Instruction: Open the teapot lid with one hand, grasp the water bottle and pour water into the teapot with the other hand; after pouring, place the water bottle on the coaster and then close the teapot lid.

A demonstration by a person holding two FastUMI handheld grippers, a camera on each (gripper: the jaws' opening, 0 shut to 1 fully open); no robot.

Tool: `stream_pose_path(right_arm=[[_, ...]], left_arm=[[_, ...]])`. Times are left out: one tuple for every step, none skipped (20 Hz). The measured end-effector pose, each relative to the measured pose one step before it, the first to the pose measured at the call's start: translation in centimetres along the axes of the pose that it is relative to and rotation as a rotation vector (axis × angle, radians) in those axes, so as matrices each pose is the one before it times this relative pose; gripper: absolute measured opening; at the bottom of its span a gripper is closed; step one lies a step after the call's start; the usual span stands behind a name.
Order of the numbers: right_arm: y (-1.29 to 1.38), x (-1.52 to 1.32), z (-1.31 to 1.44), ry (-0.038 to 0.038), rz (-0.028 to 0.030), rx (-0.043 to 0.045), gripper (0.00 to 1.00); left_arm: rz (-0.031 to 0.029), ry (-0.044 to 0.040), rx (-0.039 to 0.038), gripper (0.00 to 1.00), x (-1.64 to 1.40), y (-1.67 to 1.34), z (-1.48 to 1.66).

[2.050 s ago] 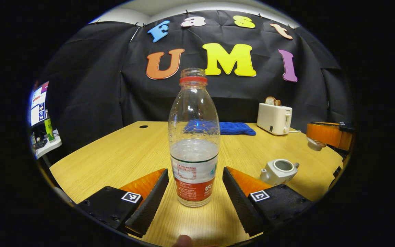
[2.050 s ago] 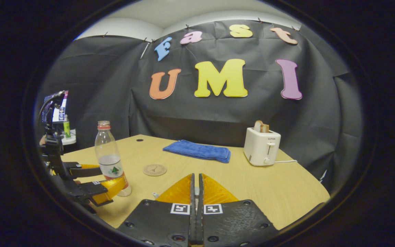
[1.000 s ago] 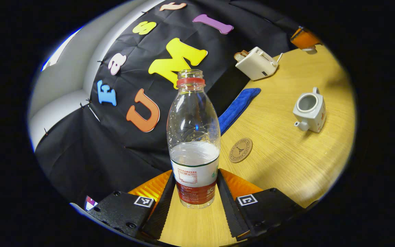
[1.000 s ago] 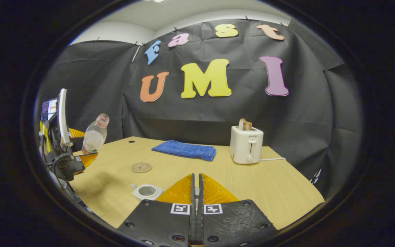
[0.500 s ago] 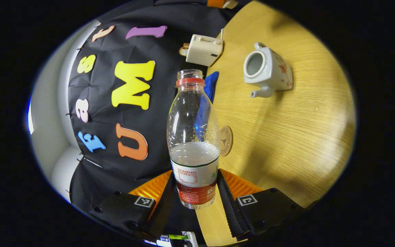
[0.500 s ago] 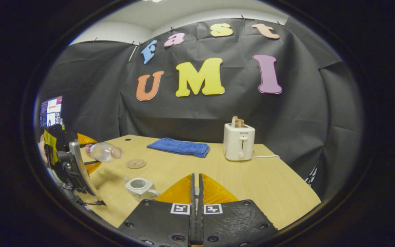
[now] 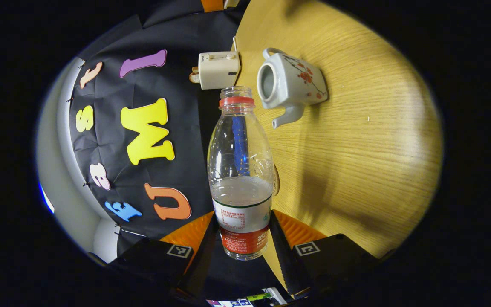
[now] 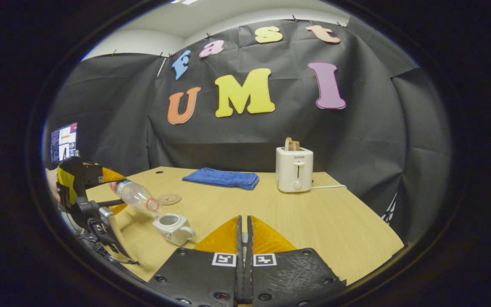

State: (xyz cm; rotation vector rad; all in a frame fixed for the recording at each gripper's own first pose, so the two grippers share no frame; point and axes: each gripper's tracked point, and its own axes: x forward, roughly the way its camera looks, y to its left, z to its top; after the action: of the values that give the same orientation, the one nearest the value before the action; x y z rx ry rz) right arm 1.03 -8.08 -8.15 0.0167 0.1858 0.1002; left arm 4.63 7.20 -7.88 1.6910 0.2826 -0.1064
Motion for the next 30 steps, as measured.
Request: stream_pose_path(right_arm=[[-0.085, -0.112, -0.047, -0.00097, -0.00067, -0.00030, 0.00], [-0.004, 0.031, -0.214, 0.00062, -0.00103, 0.00121, 0.00], [-0.088, -0.066, -0.134, 0.00208, -0.00036, 0.00300, 0.00], [0.039, -0.050, -0.302, 0.00372, 0.00103, 0.00355, 0.00], [-0.027, -0.053, -0.079, 0.00307, 0.00086, 0.00242, 0.00], [-0.036, 0.058, -0.229, 0.00255, 0.00004, 0.00127, 0.00], [-0.069, -0.075, -0.040, 0.00161, -0.00064, 0.00180, 0.00], [-0.055, -0.040, -0.111, 0.00181, 0.00032, 0.00102, 0.00], [-0.070, 0.040, -0.025, -0.00014, 0.00018, 0.00096, 0.00], [0.009, -0.009, -0.026, -0.00113, -0.00098, 0.00014, 0.00], [-0.095, -0.045, 0.063, -0.00106, -0.00002, 0.00191, 0.00], [-0.013, 0.098, -0.081, 0.00001, 0.00123, 0.00251, 0.00], [0.004, 0.008, -0.043, -0.00016, 0.00066, 0.00178, 0.00], [-0.058, -0.083, -0.077, 0.00026, 0.00161, 0.00185, 0.00], [0.030, 0.043, -0.003, 0.00118, 0.00152, 0.00130, 0.00], [0.018, -0.025, -0.081, -0.00021, 0.00121, -0.00013, 0.00], [-0.012, 0.050, -0.060, 0.00115, 0.00059, -0.00008, 0.00], [0.087, 0.127, -0.012, -0.00004, 0.00281, 0.00267, 0.00], [0.008, -0.066, -0.010, 0.00008, 0.00036, 0.00098, 0.00], [-0.079, -0.043, -0.052, -0.00111, 0.00000, 0.00132, 0.00], [-0.015, 0.006, 0.067, -0.00050, -0.00058, 0.00166, 0.00], [-0.047, -0.042, -0.031, -0.00049, -0.00062, 0.00009, 0.00], [-0.082, 0.008, 0.073, -0.00112, -0.00158, 0.00050, 0.00], [-0.005, -0.119, -0.003, -0.00200, -0.00026, 0.00074, 0.00], [-0.005, -0.002, 0.076, -0.00077, -0.00018, 0.00022, 0.00], [0.023, -0.045, -0.104, 0.00091, 0.00003, -0.00003, 0.00], [0.038, 0.005, 0.000, 0.00171, 0.00232, 0.00085, 0.00], [0.060, -0.020, -0.030, 0.00030, 0.00135, 0.00004, 0.00], [0.020, -0.026, 0.064, -0.00198, -0.00022, -0.00063, 0.00], [0.009, -0.031, 0.046, -0.00213, 0.00024, -0.00046, 0.00]], left_arm=[[0.00305, 0.00277, 0.02425, 0.73, -0.089, 0.019, 0.016], [-0.00251, -0.00404, 0.02134, 0.72, -0.023, -0.092, 0.184], [-0.00570, -0.00101, 0.01344, 0.73, -0.034, -0.111, 0.012], [-0.00477, 0.00045, 0.00864, 0.72, 0.067, -0.002, 0.066], [-0.00209, -0.00079, 0.00752, 0.72, 0.107, 0.138, 0.094], [-0.00048, 0.00260, 0.00497, 0.72, 0.113, 0.128, -0.028], [0.00050, 0.00411, 0.00501, 0.72, 0.252, 0.248, -0.114], [-0.00120, 0.00679, 0.00876, 0.72, 0.230, -0.003, -0.148], [-0.00177, 0.00844, 0.01074, 0.72, -0.169, 0.064, 0.028], [0.00121, 0.00189, 0.00897, 0.72, -0.036, 0.147, 0.083], [0.00090, 0.00205, 0.00977, 0.73, -0.124, -0.025, 0.020], [0.00132, 0.00193, 0.01213, 0.72, -0.063, 0.087, 0.076], [0.00127, 0.00359, 0.00904, 0.72, -0.077, 0.098, -0.038], [0.00009, 0.00399, 0.01161, 0.72, 0.068, 0.129, -0.014], [0.00025, 0.00413, 0.00675, 0.72, 0.094, 0.108, -0.091], [0.02861, 0.00221, 0.04960, 0.72, -0.039, 0.762, 0.047], [0.03737, 0.01161, 0.03858, 0.73, -0.051, 1.002, 0.059], [0.00856, 0.00410, -0.00632, 0.73, -0.077, 0.453, -0.067], [-0.01695, 0.00175, -0.02391, 0.72, 0.448, 0.061, -0.490], [-0.00219, 0.00601, -0.00367, 0.72, 0.005, 0.048, -0.171], [0.00759, -0.00637, 0.01795, 0.73, -0.192, 0.390, 0.536], [0.00455, -0.00513, 0.01646, 0.73, -0.113, 0.233, 0.421], [-0.00217, -0.00513, 0.01005, 0.72, 0.014, -0.153, 0.131], [-0.00139, -0.00424, 0.00800, 0.72, 0.020, 0.012, 0.163], [0.00210, -0.00057, 0.00698, 0.72, -0.069, 0.188, 0.076], [0.00525, 0.00113, 0.00779, 0.72, 0.070, 0.238, 0.020], [0.00776, 0.00290, 0.00897, 0.72, -0.095, 0.270, -0.024], [0.00628, 0.00369, 0.00752, 0.72, 0.068, 0.289, -0.028], [0.00274, 0.00422, 0.00735, 0.72, 0.022, 0.311, -0.168], [0.00138, 0.00240, 0.00620, 0.72, 0.043, 0.007, -0.090]])
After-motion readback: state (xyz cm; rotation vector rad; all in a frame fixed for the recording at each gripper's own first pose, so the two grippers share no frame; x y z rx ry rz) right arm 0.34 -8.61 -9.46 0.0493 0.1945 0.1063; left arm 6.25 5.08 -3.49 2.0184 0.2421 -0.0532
